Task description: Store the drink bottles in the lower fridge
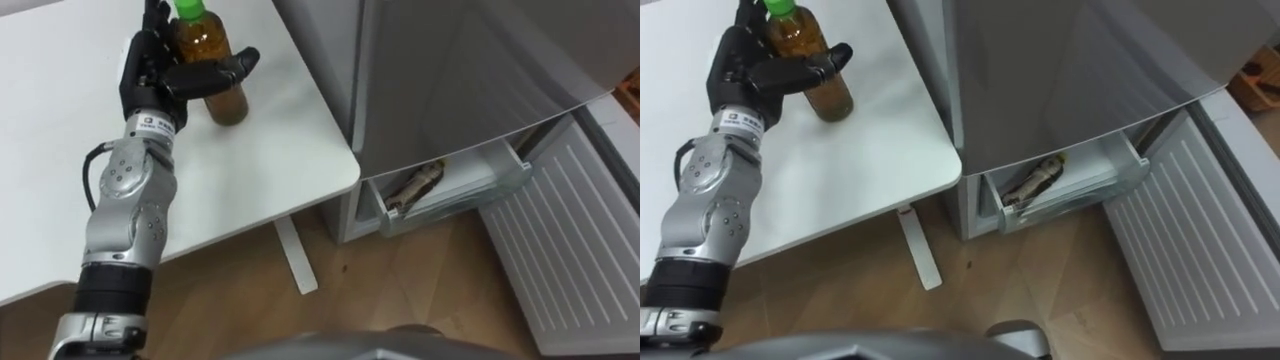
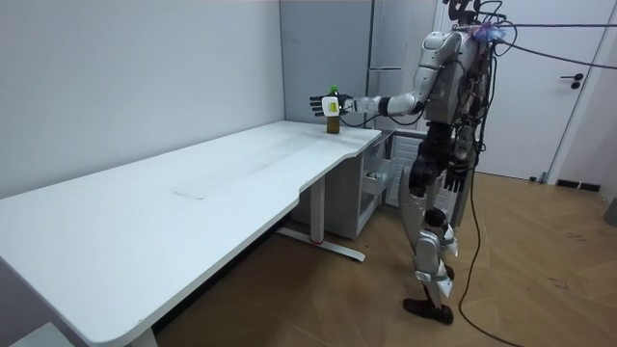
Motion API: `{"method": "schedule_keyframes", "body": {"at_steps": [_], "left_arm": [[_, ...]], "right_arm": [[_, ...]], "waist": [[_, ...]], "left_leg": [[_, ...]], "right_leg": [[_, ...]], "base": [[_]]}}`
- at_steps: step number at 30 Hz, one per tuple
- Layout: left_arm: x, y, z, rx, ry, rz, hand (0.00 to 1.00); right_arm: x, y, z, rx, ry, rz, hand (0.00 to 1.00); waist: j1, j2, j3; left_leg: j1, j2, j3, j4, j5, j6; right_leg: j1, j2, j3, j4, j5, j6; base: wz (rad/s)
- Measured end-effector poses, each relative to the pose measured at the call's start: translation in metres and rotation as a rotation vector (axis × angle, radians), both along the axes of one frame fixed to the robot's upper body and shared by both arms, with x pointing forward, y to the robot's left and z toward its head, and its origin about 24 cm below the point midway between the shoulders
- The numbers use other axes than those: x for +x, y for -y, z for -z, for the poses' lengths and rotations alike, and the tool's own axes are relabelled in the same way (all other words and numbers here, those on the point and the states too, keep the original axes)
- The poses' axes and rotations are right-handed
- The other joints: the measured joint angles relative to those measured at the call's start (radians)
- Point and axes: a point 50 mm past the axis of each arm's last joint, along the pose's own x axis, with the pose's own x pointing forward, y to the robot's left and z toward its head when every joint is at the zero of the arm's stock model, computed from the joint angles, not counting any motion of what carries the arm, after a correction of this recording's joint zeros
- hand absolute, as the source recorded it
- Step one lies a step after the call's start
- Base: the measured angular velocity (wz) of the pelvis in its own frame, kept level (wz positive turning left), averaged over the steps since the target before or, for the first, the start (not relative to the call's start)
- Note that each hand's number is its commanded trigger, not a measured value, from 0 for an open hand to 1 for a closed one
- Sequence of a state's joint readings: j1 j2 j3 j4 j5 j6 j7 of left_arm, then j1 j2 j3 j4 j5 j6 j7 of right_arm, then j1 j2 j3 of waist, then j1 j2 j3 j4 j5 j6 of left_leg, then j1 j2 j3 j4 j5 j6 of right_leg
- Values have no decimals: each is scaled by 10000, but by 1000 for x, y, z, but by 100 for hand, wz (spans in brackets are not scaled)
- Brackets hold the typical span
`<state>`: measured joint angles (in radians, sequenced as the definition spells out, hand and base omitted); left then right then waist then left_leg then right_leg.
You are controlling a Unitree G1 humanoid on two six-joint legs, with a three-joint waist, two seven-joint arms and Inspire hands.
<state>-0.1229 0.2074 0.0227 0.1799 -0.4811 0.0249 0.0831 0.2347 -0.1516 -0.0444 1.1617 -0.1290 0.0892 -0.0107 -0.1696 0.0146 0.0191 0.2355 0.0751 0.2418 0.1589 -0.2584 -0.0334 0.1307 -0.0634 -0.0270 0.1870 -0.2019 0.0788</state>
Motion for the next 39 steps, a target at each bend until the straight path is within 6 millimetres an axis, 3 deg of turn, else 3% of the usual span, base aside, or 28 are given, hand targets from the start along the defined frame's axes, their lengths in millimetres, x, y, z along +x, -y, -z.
{"method": "schedule_keyframes", "body": {"at_steps": [8,12,13,14,19,20,21,22,23,24,25,27,29,32,37,39], "left_arm": [[6,-13,1,319,-355,-606,0],[5,-17,8,373,-691,-716,1],[4,-17,9,368,-775,-730,64],[4,-18,11,380,-847,-750,100],[4,-19,11,414,-905,-782,100],[4,-19,11,442,-912,-812,100],[4,-23,11,502,-949,-943,100],[3,-29,10,570,-948,-1116,100],[4,-39,6,706,-840,-1451,100],[9,-39,5,741,-935,-1512,100],[11,-38,3,697,-947,-1457,100],[18,-33,-3,724,-858,-1163,100],[18,-32,-1,748,-1000,-1163,100],[18,-31,1,747,-1179,-1119,100],[18,-31,3,613,-1333,-1065,100],[18,-30,4,504,-1319,-930,100]], "right_arm": [[0,3,-1,-147,-8,-141,0],[-2,3,-1,-225,-34,-129,0],[-3,3,-1,-234,-60,-120,0],[-4,4,-2,-256,-34,-132,0],[-1,4,-2,-280,46,-157,0],[1,4,-2,-274,97,-175,0],[3,3,-2,-259,156,-183,0],[6,1,-1,-206,244,-212,0],[16,-4,-1,-110,502,-297,0],[15,-2,-1,-262,464,-203,0],[12,-2,-1,-321,367,-150,0],[9,-3,0,-319,140,-138,0],[8,-4,0,-240,75,-146,0],[8,-3,0,-255,83,-131,0],[5,-4,0,-166,-4,-161,0],[5,-4,0,-108,-12,-162,0]], "waist": [[-168,85,-66],[-208,243,-132],[-200,233,-133],[-221,259,-159],[-203,256,-137],[-209,265,-101],[-201,404,60],[-200,515,-1],[-238,245,48],[-567,182,46],[-595,148,51],[-619,74,78],[-612,55,38],[-430,23,-5],[-434,111,-43],[-452,202,-109]], "left_leg": [[14,28,27,1,0,0],[175,48,-5,1,0,0],[194,52,4,2,0,1],[207,51,12,4,0,1],[233,120,-21,3,1,0],[318,201,-157,-11,10,2],[406,560,-813,-150,-8,-38],[347,709,-909,-122,-36,-71],[121,749,-772,157,-161,-301],[-2,838,-666,226,-197,-515],[-18,878,-488,149,-176,-576],[-373,969,-50,-262,-90,-609],[-313,833,186,-240,-79,-587],[-336,675,245,-212,-51,-538],[-375,552,247,-94,2,-449],[-408,513,247,-52,39,-391]], "right_leg": [[-41,34,41,15,16,-25],[-41,75,208,206,18,-29],[-32,82,221,223,18,-29],[-21,84,258,230,18,-30],[-342,160,212,777,16,-35],[-732,239,112,1446,-36,-194],[-1461,840,245,1869,-448,-772],[-1743,1267,395,1339,-306,-1129],[-1989,1534,460,417,1059,-1250],[-1918,1499,272,504,1173,-1262],[-1893,1492,356,506,1174,-1263],[-1861,1490,583,468,1162,-1244],[-1857,1487,505,467,1154,-1201],[-1809,1411,427,292,1210,-1095],[-1732,1280,408,301,1161,-1010],[-1728,1231,396,350,1138,-984]], "base": [[-3],[-9],[-8],[0],[-7],[-30],[-43],[-58],[-10],[14],[45],[15],[-6],[-9],[8],[13]]}}
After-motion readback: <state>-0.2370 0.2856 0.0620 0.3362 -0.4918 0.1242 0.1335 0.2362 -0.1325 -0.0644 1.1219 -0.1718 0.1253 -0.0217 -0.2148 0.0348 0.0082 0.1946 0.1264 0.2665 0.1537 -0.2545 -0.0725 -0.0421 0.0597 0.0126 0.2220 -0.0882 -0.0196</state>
